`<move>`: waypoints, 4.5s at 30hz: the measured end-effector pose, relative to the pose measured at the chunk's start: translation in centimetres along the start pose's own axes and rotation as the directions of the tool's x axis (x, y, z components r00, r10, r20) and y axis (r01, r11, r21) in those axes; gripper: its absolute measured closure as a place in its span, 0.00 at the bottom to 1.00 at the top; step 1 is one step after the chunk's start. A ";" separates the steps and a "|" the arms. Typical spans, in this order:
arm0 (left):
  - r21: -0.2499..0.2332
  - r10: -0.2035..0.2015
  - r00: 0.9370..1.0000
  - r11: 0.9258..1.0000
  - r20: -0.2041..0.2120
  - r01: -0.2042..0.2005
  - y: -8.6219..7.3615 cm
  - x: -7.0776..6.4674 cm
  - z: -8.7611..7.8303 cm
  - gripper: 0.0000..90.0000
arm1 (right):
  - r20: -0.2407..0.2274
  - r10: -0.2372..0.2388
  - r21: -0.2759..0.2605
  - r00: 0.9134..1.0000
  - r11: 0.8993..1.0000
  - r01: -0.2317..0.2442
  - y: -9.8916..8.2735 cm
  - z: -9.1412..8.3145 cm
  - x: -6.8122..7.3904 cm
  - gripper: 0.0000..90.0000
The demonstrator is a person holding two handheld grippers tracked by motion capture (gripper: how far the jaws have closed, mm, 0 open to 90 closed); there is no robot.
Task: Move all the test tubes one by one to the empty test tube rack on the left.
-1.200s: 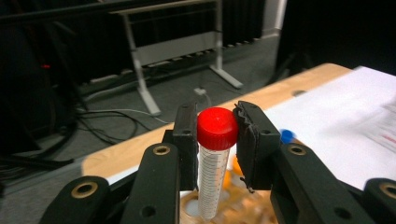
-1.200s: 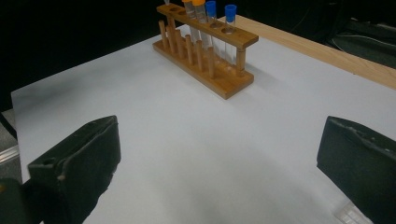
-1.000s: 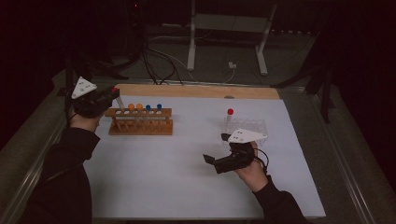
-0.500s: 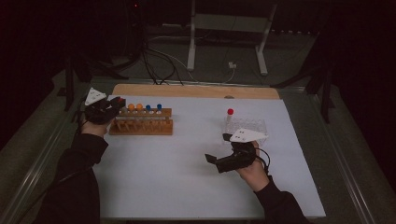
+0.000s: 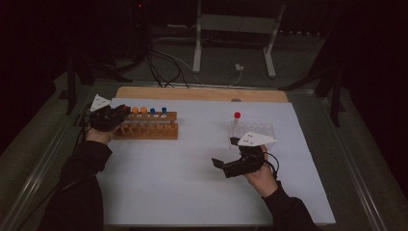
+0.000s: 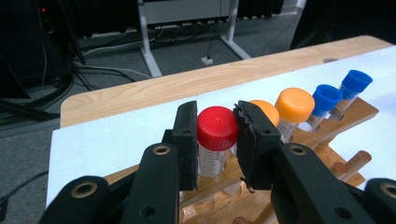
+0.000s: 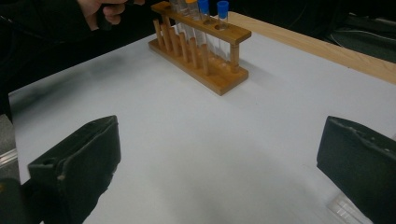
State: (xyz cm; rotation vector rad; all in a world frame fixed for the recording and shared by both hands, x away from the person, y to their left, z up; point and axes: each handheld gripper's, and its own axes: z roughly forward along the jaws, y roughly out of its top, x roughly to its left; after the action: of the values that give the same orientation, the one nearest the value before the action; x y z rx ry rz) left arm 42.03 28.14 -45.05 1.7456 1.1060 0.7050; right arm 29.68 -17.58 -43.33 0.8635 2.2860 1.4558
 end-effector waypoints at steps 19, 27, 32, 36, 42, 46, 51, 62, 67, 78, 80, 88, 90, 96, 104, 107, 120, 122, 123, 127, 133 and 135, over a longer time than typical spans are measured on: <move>-0.028 0.030 0.991 0.999 0.131 -0.027 0.9 -1.9 -5.1 0.31 | 0.107 0.011 -0.030 0.994 1.000 -0.008 1.3 -1.4 -2.9 0.00; -0.018 0.068 0.965 0.998 0.253 -0.066 0.1 -5.6 -6.4 0.03 | 0.227 0.036 0.000 0.973 0.999 -0.037 0.7 -0.5 -6.1 0.00; -0.001 0.089 0.938 0.996 0.334 -0.094 -1.1 -8.5 -6.2 0.02 | 0.279 0.063 0.019 0.958 0.997 -0.071 0.0 0.5 -7.8 0.02; 0.006 0.104 0.910 0.993 0.401 -0.117 -2.0 -10.6 -5.9 0.02 | 0.312 0.077 0.033 0.947 0.995 -0.092 -0.2 1.4 -8.8 0.07; 0.030 0.125 0.885 0.987 0.449 -0.155 -3.1 -12.4 -5.1 0.02 | 0.370 0.090 0.031 0.925 0.994 -0.109 -0.2 2.6 -10.1 0.35; 0.040 0.129 0.878 0.985 0.460 -0.166 -3.4 -12.8 -4.9 0.02 | 0.393 0.115 0.038 0.912 0.989 -0.141 0.0 3.3 -11.1 0.51; 0.048 0.119 0.872 0.986 0.475 -0.161 -3.7 -12.9 -4.6 0.02 | 0.370 0.128 0.069 0.920 0.984 -0.165 0.0 4.4 -11.7 0.68; 0.051 0.133 0.863 0.982 0.487 -0.180 -3.7 -13.4 -4.6 0.02 | 0.386 0.101 0.113 0.917 0.981 -0.156 0.1 5.7 -11.7 0.83; 0.052 0.137 0.861 0.981 0.491 -0.186 -3.6 -13.5 -4.6 0.02 | 0.393 0.079 0.110 0.916 0.985 -0.132 0.6 5.1 -11.4 0.84; 0.029 0.156 0.849 0.980 0.504 -0.198 -2.5 -14.1 -4.9 0.02 | 0.390 0.033 0.034 0.920 0.998 -0.050 3.4 1.8 -9.7 0.84; 0.025 0.160 0.846 0.979 0.509 -0.200 -2.2 -14.3 -5.0 0.02 | 0.383 0.024 0.023 0.923 0.999 -0.036 3.9 1.3 -9.1 0.84; 0.010 0.180 0.827 0.976 0.533 -0.219 -1.0 -15.3 -4.9 0.02 | 0.310 -0.018 0.009 0.951 1.000 0.016 4.2 0.2 -6.5 0.84; 0.004 0.188 0.824 0.974 0.535 -0.225 -0.7 -15.6 -4.9 0.02 | 0.290 -0.032 0.017 0.957 0.999 0.028 4.0 0.3 -5.8 0.84; -0.013 0.195 0.804 0.974 0.562 -0.228 0.0 -16.6 -4.6 0.02 | 0.220 -0.063 0.057 0.973 0.997 0.052 2.7 0.7 -3.6 0.84; -0.038 0.221 0.775 0.968 0.592 -0.247 0.9 -18.3 -3.9 0.03 | 0.111 -0.083 0.119 0.990 0.990 0.070 0.5 1.9 -1.0 0.84; -0.053 0.239 0.762 0.964 0.602 -0.261 1.3 -19.1 -3.5 0.03 | 0.075 -0.087 0.141 0.993 0.987 0.076 -0.2 2.6 -0.1 0.84; -0.098 0.285 0.724 0.952 0.628 -0.290 2.1 -21.8 -1.2 0.36 | 0.022 -0.091 0.151 0.996 0.985 0.087 -0.6 3.0 1.2 0.84; -0.101 0.295 0.721 0.949 0.627 -0.300 2.1 -22.1 -0.9 0.41 | 0.019 -0.087 0.149 0.996 0.985 0.083 -0.6 3.0 1.3 0.84; -0.101 0.297 0.721 0.948 0.627 -0.303 2.1 -22.3 -0.6 0.44 | 0.019 -0.087 0.149 0.996 0.985 0.083 -0.6 3.0 1.3 0.84; -0.103 0.297 0.713 0.947 0.635 -0.303 2.1 -23.0 -0.1 0.50 | 0.015 -0.082 0.151 0.997 0.985 0.079 -0.7 2.9 1.2 0.84; -0.105 0.314 0.700 0.940 0.641 -0.326 2.0 -23.9 0.6 0.63 | 0.012 -0.083 0.151 0.996 0.985 0.080 -0.6 3.0 1.2 0.84; -0.105 0.321 0.695 0.936 0.643 -0.335 2.0 -24.1 0.7 0.68 | 0.010 -0.082 0.150 0.997 0.985 0.080 -0.6 3.0 1.2 0.84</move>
State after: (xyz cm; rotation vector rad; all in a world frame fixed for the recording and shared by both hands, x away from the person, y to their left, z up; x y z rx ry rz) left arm 32.96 5.78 -43.36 2.0056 0.3120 0.2275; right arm 30.15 -14.88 -45.10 0.8098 2.4132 1.2514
